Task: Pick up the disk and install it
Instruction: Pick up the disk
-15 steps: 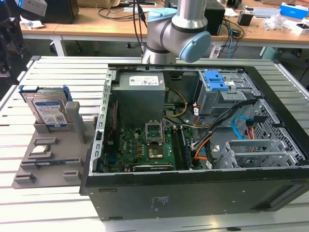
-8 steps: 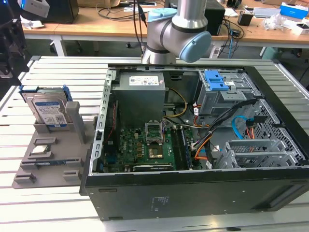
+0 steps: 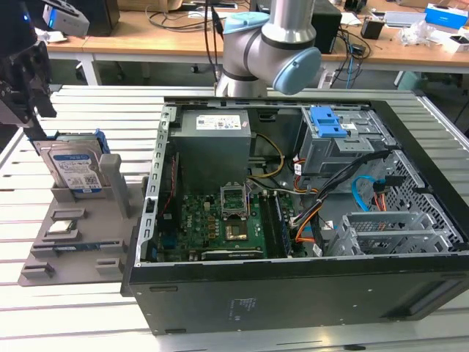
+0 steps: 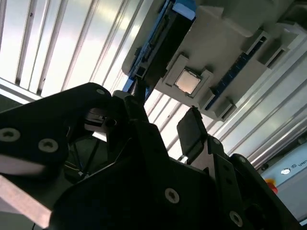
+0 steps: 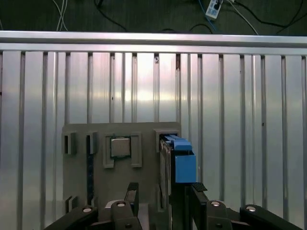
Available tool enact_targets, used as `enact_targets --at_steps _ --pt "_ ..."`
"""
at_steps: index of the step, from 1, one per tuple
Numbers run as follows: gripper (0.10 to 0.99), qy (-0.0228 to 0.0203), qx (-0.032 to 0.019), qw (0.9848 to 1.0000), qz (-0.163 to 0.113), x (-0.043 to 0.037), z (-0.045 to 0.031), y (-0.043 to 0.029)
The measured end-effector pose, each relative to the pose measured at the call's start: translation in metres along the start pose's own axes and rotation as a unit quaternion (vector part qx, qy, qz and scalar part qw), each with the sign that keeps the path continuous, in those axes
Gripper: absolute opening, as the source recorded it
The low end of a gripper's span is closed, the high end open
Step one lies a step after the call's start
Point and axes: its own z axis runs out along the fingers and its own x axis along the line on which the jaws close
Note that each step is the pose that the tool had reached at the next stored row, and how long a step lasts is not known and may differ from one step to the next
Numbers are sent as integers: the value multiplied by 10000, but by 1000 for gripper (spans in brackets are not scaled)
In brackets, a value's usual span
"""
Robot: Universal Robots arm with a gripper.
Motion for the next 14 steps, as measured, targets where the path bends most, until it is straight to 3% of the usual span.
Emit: enact_targets --at_steps 1,2,5,14 --pt "541 0 0 10000 -9 -101 79 -4" --pt "541 1 0 10000 -20 -152 103 -6" --pt "541 2 0 10000 -54 -210 173 -8" --pt "541 6 -2 9999 -128 -217 416 -18"
